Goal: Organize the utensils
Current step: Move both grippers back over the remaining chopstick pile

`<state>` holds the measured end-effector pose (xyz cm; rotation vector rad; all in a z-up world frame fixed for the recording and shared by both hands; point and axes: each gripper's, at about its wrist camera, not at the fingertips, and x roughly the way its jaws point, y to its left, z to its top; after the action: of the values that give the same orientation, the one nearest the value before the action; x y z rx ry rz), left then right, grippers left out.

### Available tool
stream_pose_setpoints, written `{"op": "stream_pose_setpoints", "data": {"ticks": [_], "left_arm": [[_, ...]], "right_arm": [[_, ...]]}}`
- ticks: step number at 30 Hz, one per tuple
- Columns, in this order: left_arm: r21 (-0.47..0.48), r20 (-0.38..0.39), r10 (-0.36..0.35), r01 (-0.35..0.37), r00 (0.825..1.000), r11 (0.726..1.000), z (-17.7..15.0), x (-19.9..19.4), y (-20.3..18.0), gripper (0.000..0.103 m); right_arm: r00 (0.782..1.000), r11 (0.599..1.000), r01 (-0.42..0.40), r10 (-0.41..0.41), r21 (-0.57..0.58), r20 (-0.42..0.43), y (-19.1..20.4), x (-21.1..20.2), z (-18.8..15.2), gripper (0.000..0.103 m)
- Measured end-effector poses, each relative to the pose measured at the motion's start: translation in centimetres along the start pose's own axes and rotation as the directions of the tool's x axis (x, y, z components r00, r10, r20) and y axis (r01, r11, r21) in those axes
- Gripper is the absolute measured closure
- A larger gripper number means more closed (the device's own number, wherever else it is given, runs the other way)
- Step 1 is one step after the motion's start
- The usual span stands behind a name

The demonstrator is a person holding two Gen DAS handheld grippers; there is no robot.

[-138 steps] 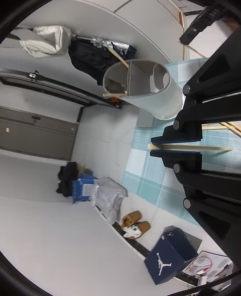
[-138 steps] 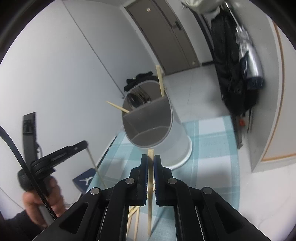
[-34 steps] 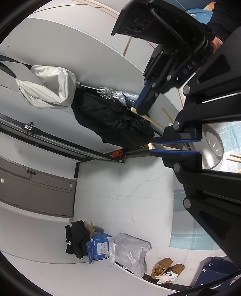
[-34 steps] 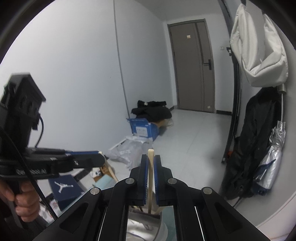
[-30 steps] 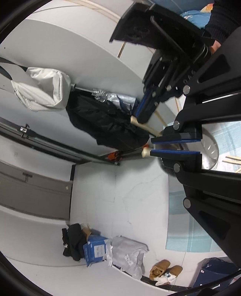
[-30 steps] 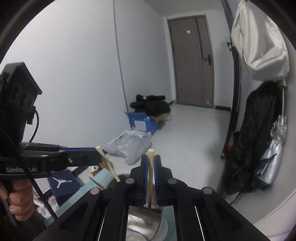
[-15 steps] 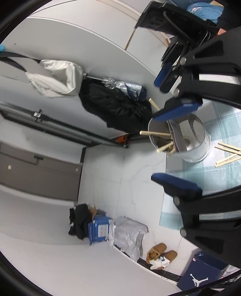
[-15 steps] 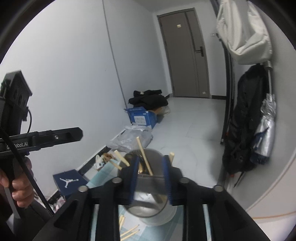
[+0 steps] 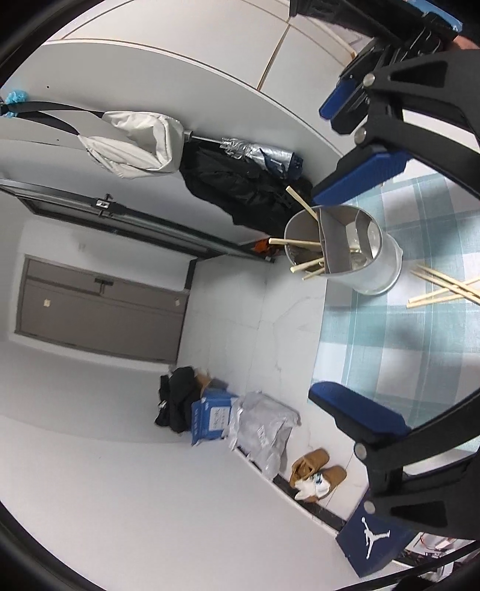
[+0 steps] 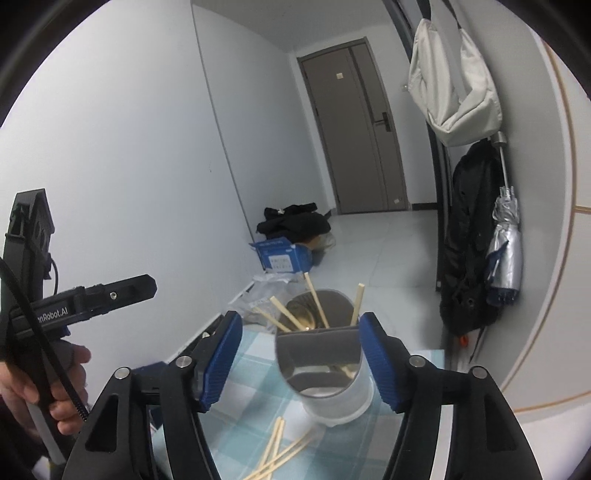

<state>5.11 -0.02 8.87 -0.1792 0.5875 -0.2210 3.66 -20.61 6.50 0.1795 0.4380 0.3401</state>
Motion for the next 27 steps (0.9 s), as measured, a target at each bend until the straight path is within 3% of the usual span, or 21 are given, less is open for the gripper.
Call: {"op": "stream_pose_setpoints", "data": {"ticks": [9,14,22,27], "left_arm": [[0.022,0.058,0.048,-0.049,0.997,0.999,-2.8,-1.5,0.0,0.001],[-0.003,0.090,0.099,-0.099,0.991,0.995,-4.9,-1.9,0.6,0.001],[-0.035,0.028,0.109,-0.108,0.994,0.993,-8.3,0.0,2.2,0.001],[0.031,0.008,0.141,-0.141,0.990,0.990,-10.3,1.9,2.3,0.001]], "right_arm": [[0.999,0.999,0.011,-0.013,0.047,0.045,0.6,-2.9,-2.9,0.020],[0.997,0.998,0.058,-0.059,0.038,0.041,0.4,-3.2,-5.0,0.018],[0.995,0.992,0.096,-0.093,0.085,-0.039,-0.7,-2.4,-7.9,0.015],[0.984,0.991,0.128,-0.121,0.044,-0.134,-1.3,-1.1,-9.9,0.015]]}}
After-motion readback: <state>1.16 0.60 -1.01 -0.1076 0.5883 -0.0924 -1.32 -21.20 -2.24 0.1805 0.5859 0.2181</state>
